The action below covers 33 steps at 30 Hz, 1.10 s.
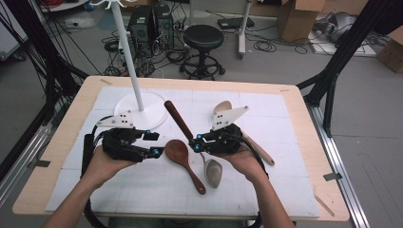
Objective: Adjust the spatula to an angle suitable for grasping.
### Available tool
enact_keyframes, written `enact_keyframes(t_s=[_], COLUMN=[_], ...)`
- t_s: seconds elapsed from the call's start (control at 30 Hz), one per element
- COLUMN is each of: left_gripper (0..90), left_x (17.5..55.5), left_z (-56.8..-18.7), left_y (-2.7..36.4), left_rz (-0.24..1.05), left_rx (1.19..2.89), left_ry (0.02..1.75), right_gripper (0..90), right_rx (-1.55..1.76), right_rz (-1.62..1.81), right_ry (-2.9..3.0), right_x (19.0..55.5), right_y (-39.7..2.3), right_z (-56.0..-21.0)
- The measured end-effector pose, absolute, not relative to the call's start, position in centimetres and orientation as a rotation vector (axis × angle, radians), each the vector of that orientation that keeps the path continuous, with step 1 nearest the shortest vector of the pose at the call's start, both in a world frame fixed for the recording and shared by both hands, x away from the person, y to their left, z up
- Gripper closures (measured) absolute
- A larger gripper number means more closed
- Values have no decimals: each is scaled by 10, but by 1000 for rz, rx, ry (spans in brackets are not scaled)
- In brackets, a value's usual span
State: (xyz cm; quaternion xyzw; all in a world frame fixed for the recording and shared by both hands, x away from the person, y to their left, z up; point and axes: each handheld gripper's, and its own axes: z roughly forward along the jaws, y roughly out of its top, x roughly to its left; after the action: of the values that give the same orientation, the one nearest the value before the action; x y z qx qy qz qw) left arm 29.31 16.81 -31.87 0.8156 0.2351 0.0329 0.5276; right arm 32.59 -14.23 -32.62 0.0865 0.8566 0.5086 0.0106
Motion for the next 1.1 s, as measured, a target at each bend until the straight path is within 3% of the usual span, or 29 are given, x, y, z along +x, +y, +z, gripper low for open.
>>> enact_keyframes(t_s=[0.43, 1.1], left_gripper=[425, 432], left_x=[293, 294], left_z=[-305, -276], left_y=[169, 171], left_rz=[84, 135], left_rx=[1924, 1878], left_ry=[536, 549], right_gripper=[849, 848], right_rx=[255, 294], right_rz=[1663, 1735], right_ry=[2633, 2630], right_x=[325, 323], right_y=[-129, -87], right_z=[-308, -318])
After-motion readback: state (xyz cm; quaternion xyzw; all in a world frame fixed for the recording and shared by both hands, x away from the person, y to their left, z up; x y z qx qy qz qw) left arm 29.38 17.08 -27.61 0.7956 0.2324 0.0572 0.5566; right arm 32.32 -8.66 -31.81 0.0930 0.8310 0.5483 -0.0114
